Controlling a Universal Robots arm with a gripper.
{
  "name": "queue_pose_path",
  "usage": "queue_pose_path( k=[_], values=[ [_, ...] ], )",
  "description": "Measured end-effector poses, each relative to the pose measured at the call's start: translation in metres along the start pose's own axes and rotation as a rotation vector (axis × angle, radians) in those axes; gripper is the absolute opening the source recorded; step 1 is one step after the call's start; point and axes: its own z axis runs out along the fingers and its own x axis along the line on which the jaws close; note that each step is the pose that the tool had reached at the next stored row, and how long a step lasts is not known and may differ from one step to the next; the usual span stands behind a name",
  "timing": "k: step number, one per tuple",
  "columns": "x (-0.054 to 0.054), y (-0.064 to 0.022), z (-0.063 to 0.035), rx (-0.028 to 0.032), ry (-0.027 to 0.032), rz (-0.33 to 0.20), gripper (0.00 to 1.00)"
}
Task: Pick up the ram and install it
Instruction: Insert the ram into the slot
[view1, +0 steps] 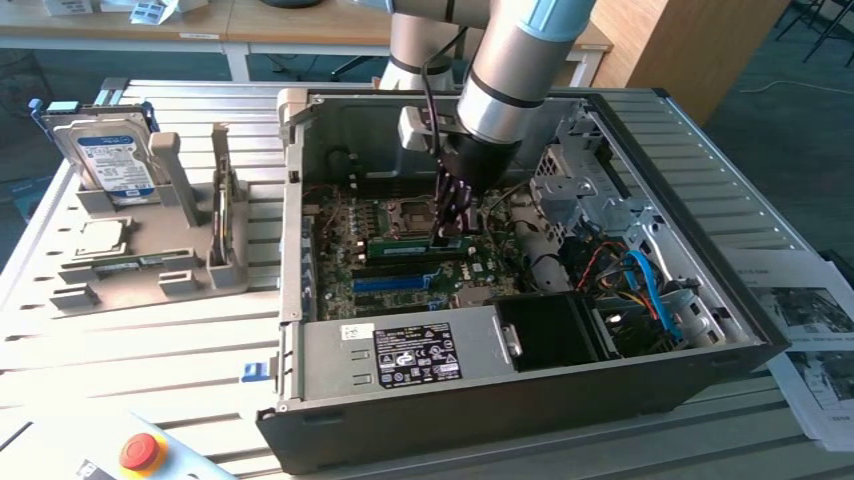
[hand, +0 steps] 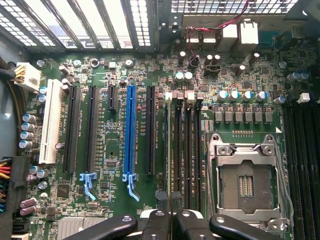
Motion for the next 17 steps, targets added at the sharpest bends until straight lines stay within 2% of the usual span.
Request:
queue_pose_path(
  k=[9, 17],
  values=[
    [0.0000, 0.0000, 0.0000, 0.0000, 0.0028, -0.001, 0.12],
    [0.0001, 0.0005, -0.0029, -0.0011, 0.0030, -0.001, 0.12]
  ],
)
